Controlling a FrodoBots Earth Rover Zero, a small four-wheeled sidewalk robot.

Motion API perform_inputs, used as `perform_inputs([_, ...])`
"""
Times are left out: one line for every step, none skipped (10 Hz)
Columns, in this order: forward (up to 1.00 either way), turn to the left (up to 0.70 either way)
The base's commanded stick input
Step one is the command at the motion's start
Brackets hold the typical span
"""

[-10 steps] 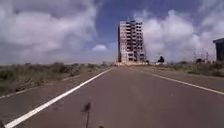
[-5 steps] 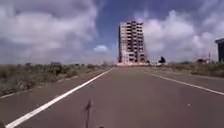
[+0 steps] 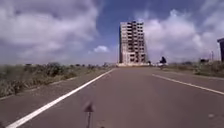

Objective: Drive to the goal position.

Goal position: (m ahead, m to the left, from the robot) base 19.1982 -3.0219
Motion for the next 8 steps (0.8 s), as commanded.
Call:
perform_inputs([0.85, 0.00])
perform_inputs([0.85, -0.11])
perform_inputs([0.85, -0.29])
perform_inputs([0.85, -0.34])
perform_inputs([0.85, -0.34])
perform_inputs([0.85, -0.34])
perform_inputs([0.85, -0.34])
perform_inputs([0.85, 0.00])
